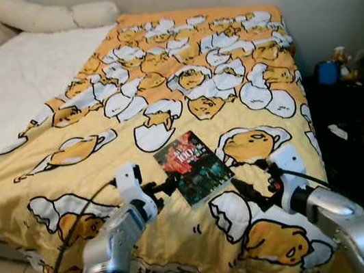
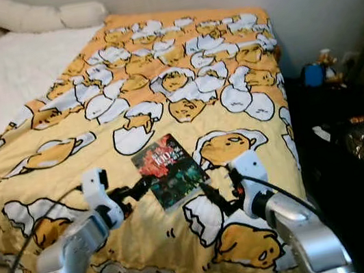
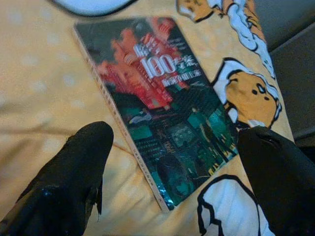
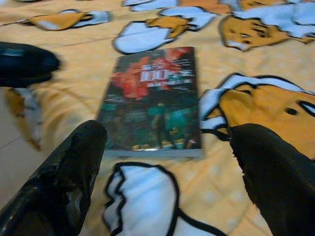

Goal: Clean up the room

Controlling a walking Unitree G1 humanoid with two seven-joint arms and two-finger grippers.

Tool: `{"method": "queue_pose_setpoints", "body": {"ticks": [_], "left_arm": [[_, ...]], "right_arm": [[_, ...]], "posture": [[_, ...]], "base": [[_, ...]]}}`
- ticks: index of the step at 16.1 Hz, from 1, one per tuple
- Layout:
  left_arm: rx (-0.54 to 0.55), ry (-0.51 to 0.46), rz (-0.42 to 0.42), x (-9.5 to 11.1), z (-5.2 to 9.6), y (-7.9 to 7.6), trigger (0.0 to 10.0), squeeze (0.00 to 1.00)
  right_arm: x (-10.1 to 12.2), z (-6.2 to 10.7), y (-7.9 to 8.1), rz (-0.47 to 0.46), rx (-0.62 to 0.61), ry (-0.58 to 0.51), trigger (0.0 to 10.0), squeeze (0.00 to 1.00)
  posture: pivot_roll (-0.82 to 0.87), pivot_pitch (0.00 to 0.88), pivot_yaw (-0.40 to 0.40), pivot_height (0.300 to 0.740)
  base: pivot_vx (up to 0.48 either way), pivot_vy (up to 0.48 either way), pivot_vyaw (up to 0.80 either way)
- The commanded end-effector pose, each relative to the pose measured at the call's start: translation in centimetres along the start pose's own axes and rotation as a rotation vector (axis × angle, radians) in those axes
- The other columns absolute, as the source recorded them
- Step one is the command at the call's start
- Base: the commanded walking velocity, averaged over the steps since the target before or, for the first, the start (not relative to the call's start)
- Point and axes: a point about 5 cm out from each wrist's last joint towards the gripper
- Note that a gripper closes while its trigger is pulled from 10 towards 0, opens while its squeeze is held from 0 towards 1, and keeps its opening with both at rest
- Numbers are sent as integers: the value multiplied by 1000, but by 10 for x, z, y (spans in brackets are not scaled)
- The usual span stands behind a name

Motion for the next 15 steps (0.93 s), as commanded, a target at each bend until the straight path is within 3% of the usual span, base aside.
{"method": "queue_pose_setpoints", "body": {"ticks": [1,5,6,9,12,15], "left_arm": [[10,-8,31,0,-3,8,10000,0],[45,25,42,-8,-12,19,10000,0],[35,9,87,-9,-17,21,10000,0],[-59,-6,116,-6,-24,12,10000,0],[-116,22,92,-4,-26,6,10000,0],[-27,36,85,-5,-26,17,10000,0]], "right_arm": [[11,4,2,13,61,-39,10000,0],[18,17,11,48,214,-45,10000,0],[22,20,12,63,245,-44,10000,0],[30,23,14,69,272,-55,10000,0],[35,29,18,72,302,-60,10000,0],[38,33,20,61,326,-59,10000,0]], "posture": [[-162,0,62,740],[-185,0,59,740],[-198,0,53,740],[-223,0,55,740],[-238,6,61,740],[-251,17,69,740]], "base": [[0,0,0],[0,0,0],[0,0,0],[0,0,0],[0,0,0],[0,0,0]]}}
Point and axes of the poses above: a point about 5 cm out from each wrist's last joint towards the gripper, its own z axis pointing back from the gripper into the wrist, its own x axis along the axis of the wrist's last joint, y = z × x, and after that the axes turned 11 degrees about z, right-handed
